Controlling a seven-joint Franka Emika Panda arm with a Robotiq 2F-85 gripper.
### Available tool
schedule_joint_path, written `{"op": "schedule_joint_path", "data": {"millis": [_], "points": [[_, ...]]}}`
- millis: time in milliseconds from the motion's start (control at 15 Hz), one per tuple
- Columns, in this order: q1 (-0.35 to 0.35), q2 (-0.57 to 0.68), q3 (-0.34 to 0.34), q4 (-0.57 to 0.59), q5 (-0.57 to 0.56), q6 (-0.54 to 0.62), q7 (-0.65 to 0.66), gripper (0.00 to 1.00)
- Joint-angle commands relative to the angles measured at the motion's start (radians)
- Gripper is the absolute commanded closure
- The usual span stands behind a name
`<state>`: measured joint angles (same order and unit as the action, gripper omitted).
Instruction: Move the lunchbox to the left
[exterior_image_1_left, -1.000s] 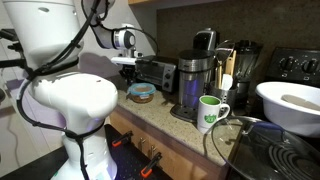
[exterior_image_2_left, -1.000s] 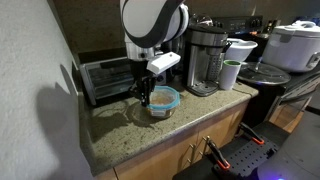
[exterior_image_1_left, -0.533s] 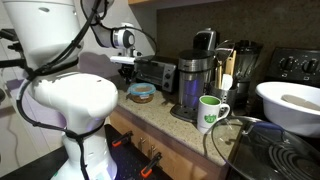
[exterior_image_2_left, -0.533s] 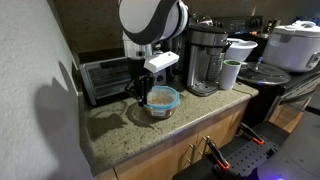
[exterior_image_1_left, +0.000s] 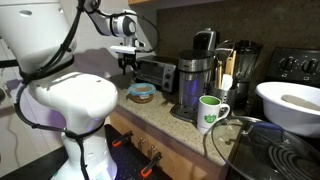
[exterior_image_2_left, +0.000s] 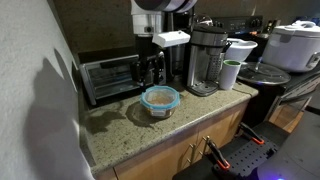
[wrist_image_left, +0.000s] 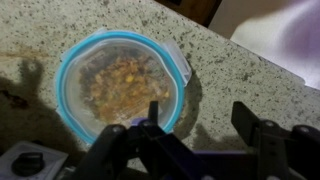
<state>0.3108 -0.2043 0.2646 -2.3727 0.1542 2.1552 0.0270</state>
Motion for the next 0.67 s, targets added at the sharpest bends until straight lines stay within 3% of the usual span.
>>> {"op": "schedule_joint_path", "data": {"millis": [0, 600], "points": [[-0.024, -0.097, -0.027, -0.011, 0.016, -0.099, -0.001, 0.0], [-0.06, -0.164, -0.059, -0.023, -0.003, -0.147, -0.001, 0.0]]}}
